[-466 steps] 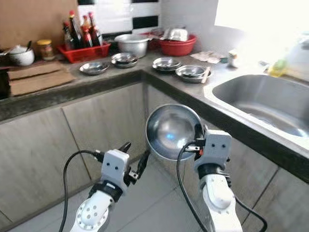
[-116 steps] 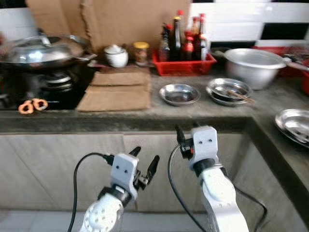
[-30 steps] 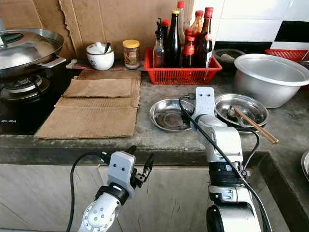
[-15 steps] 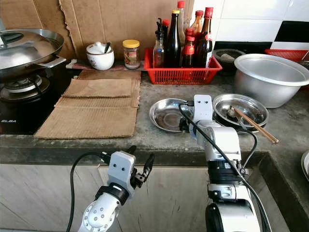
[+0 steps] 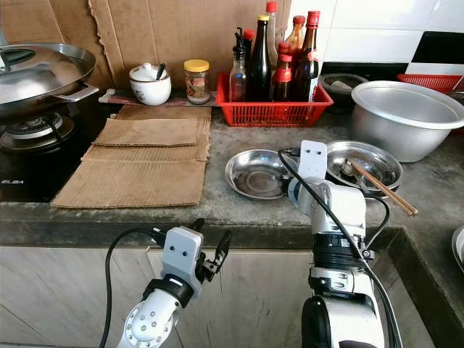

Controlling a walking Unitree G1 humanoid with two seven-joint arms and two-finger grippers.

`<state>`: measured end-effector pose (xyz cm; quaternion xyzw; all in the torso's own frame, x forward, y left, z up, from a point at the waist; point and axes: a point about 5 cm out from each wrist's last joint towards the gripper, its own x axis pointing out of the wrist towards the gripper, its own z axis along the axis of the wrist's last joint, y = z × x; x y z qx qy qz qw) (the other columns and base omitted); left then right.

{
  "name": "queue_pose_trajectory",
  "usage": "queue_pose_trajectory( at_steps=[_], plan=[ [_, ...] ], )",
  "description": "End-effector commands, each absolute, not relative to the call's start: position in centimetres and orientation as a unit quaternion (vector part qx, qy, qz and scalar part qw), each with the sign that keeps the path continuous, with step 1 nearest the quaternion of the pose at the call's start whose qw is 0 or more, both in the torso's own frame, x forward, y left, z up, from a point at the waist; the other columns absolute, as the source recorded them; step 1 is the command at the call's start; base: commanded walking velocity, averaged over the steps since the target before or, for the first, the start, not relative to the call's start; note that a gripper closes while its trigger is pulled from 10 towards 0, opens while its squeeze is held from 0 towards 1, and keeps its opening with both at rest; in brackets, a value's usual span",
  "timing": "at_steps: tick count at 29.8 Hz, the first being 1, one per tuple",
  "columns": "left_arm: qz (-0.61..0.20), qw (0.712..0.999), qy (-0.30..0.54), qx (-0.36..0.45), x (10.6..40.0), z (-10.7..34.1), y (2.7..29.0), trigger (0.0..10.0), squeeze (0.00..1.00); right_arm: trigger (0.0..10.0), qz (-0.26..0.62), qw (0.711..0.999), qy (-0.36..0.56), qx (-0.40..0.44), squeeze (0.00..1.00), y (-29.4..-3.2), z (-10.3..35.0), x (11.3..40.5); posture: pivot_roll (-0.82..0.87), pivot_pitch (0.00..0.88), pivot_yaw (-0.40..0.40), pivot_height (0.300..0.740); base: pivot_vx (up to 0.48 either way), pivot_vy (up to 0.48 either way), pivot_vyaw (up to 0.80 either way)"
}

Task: Kitchen organization

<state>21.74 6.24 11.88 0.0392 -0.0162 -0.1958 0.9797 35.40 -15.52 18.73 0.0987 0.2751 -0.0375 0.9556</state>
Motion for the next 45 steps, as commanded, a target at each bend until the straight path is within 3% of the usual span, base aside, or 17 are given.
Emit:
queue_pose_trajectory(
  at_steps=[1, 15, 18, 23, 32, 35, 45],
  plan=[
    [-0.196, 0.98, -0.02, 0.037, 21.8, 12.1, 6.1, 10.0, 0.0, 0.0, -0.036, 0.947, 0.302, 0.1, 0.0, -15.2, 17.9, 35.3, 0.12, 0.0, -0.079, 0.74, 0.0, 0.0, 0.0],
    [-0.192, 0.98, -0.018, 0.038, 21.9, 12.0, 6.1, 10.0, 0.0, 0.0, -0.03, 0.939, 0.277, 0.199, 0.0, -13.9, 17.8, 35.1, 0.12, 0.0, -0.079, 0.74, 0.0, 0.0, 0.0],
    [-0.193, 0.98, -0.018, 0.037, 22.0, 12.0, 6.1, 10.0, 0.0, 0.0, -0.014, 0.934, 0.229, 0.275, 0.0, -12.8, 18.1, 34.9, 0.13, 0.0, -0.077, 0.74, 0.0, 0.0, 0.0],
    [-0.192, 0.98, -0.018, 0.037, 22.1, 12.0, 6.2, 10.0, 0.0, 0.0, 0.011, 0.939, 0.145, 0.312, 0.0, -11.7, 19.0, 34.0, 0.12, 0.0, -0.07, 0.74, 0.0, 0.0, 0.0],
    [-0.189, 0.981, -0.023, 0.035, 22.2, 12.1, 6.4, 10.0, 0.0, 0.0, 0.022, 0.97, -0.005, 0.244, 0.0, -12.2, 20.5, 32.1, 0.12, 0.0, -0.064, 0.74, 0.0, 0.0, 0.0],
    [-0.187, 0.982, -0.025, 0.031, 22.2, 12.2, 6.4, 10.0, 0.0, 0.0, 0.032, 0.982, -0.056, 0.178, 0.0, -12.3, 21.3, 31.1, 0.12, 0.0, -0.065, 0.74, 0.0, 0.0, 0.0],
    [-0.191, 0.98, -0.041, 0.027, 21.9, 12.4, 6.4, 10.0, 0.0, 0.0, 0.035, 0.982, -0.131, 0.131, 0.0, -12.1, 21.9, 29.2, 0.11, 0.0, -0.054, 0.74, 0.0, 0.0, 0.0]
  ],
)
